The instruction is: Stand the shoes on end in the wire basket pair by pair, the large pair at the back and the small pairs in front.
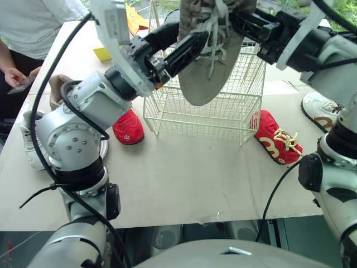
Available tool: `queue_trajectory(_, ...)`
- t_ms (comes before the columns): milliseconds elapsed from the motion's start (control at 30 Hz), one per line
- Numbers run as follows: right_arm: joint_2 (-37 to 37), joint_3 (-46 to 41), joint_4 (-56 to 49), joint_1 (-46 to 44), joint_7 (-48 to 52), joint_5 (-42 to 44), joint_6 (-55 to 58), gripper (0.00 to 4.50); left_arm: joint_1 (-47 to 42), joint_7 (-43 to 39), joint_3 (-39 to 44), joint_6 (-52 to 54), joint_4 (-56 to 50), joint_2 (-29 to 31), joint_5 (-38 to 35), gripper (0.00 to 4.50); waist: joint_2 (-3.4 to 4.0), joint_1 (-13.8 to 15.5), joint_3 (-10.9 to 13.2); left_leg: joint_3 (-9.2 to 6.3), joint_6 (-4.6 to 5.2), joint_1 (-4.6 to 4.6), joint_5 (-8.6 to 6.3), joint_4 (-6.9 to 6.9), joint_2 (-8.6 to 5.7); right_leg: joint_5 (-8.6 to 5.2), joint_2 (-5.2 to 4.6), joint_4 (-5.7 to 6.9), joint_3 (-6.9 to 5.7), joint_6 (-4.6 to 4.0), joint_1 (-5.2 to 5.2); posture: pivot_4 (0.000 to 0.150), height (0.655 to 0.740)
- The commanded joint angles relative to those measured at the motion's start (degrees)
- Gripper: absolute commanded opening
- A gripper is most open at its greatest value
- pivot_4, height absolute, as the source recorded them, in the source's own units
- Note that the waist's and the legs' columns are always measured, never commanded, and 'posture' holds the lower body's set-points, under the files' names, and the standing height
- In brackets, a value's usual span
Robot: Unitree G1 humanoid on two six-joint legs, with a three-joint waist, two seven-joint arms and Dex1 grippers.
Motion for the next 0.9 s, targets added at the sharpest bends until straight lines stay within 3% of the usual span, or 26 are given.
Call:
queue_trajectory(33,-2.7,-1.9,1.4,-3.8,6.4,-4.3,-10.2,0.26,2.0,1.2,-1.6,0.5,-4.4,0.1,-0.8,3.72,0.0,-0.1,0.0,0.0,0.01,0.0,0.0,-0.01,0.0,0.0,0.0,-0.02,0.01,0.0,0.01,0.15,0.74)
queue_trajectory(167,-6.2,-0.5,6.5,-5.5,12.4,-9.7,-16.7,0.26,3.2,2.2,-1.2,-1.0,-5.8,1.7,2.4,3.72,0.0,-0.2,0.0,0.0,-0.04,0.0,0.02,-0.07,0.01,0.0,0.0,-0.08,0.02,0.0,0.01,0.15,0.74)
queue_trajectory(267,-7.3,1.2,11.6,-7.6,16.3,-15.7,-24.4,0.26,2.9,1.0,-0.7,-1.1,-6.9,2.4,0.3,3.72,0.0,-0.3,0.0,0.08,-0.04,0.04,0.02,-0.11,0.02,0.0,0.02,-0.11,0.02,0.0,0.03,0.15,0.74)
queue_trajectory(367,-7.2,2.8,15.3,-8.7,19.4,-20.8,-31.6,0.26,3.5,2.4,-1.0,-0.7,-9.2,2.7,-0.8,4.48,0.0,-0.4,0.0,0.09,-0.04,0.04,0.02,-0.1,0.02,0.0,0.02,-0.11,0.05,0.0,0.03,0.15,0.74)
queue_trajectory(667,-6.5,6.6,21.6,-6.2,25.3,-31.3,-45.1,0.25,4.0,5.1,1.2,-1.1,-10.0,4.7,-1.3,4.5,0.0,-0.4,0.0,0.03,-0.06,0.03,0.04,-0.14,0.03,0.01,-0.03,-0.16,0.05,0.01,0.03,0.15,0.74)
queue_trajectory(900,-5.6,8.0,20.0,2.2,27.2,-36.4,-52.7,0.24,4.1,5.0,1.0,-1.5,-9.9,5.1,-2.8,4.5,0.0,-0.1,0.0,0.03,-0.07,0.03,0.04,-0.13,0.02,0.01,-0.08,-0.18,0.04,0.01,0.04,0.15,0.74)
